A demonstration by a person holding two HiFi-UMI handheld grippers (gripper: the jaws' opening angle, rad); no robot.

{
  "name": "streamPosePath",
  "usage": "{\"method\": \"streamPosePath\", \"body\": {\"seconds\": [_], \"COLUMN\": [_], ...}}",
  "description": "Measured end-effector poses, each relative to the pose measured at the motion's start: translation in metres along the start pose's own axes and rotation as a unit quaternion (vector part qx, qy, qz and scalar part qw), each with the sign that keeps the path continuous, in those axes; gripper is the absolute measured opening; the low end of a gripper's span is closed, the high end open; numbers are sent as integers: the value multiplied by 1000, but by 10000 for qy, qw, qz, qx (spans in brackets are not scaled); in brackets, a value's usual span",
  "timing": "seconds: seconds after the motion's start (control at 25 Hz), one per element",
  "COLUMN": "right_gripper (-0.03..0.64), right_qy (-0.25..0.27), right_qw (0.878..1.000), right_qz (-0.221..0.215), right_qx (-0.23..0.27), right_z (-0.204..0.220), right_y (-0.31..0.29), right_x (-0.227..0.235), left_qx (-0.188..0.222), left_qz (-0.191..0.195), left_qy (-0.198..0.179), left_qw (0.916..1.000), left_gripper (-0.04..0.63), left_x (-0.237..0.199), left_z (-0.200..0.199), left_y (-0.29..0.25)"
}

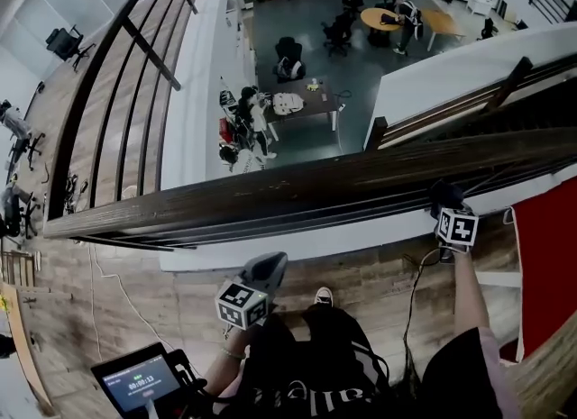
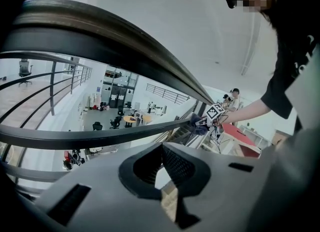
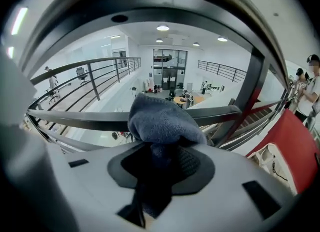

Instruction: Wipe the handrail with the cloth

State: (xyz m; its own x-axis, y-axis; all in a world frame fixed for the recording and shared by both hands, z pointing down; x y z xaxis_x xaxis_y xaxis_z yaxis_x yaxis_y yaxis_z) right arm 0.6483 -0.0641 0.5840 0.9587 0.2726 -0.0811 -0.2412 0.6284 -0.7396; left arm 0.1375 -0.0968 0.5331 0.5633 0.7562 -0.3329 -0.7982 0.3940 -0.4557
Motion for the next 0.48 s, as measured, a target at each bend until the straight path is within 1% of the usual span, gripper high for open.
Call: {"method": "streamPosePath", "body": {"seconds": [0.12, 0.2, 0.32, 0.48], "right_gripper": [109, 109, 109, 109], "right_qy": [-2, -13, 2, 56], "right_qw": [9999, 9998, 9999, 9996], "right_qz": [165, 174, 46, -276], "right_qx": [20, 54, 137, 73], "right_z": [-11, -13, -7, 26], "right_y": [5, 7, 9, 8], "right_x": [17, 20, 9, -16], "left_qx": [-9, 3, 34, 85], "left_qz": [45, 62, 17, -130], "left_qy": [94, 176, 243, 272], "left_qw": [9999, 9998, 9997, 9995], "left_gripper": [2, 2, 2, 2], "left_x": [2, 2, 1, 6], "left_z": [-2, 1, 9, 29], "left_y": [1, 1, 2, -2]}}
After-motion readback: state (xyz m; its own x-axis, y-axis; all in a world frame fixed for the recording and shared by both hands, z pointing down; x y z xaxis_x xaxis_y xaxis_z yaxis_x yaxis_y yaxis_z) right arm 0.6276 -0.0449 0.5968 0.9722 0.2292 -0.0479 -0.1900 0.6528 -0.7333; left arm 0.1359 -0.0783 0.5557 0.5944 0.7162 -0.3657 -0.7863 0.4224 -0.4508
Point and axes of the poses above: the fingertips, and each gripper's own axes: y backward along the fingers, x to its right, z out of its underside, the point moved 8 cm from there along y, backward along the fingers, and after that the axes turned 1 degree about y, right-handed, at the moved point
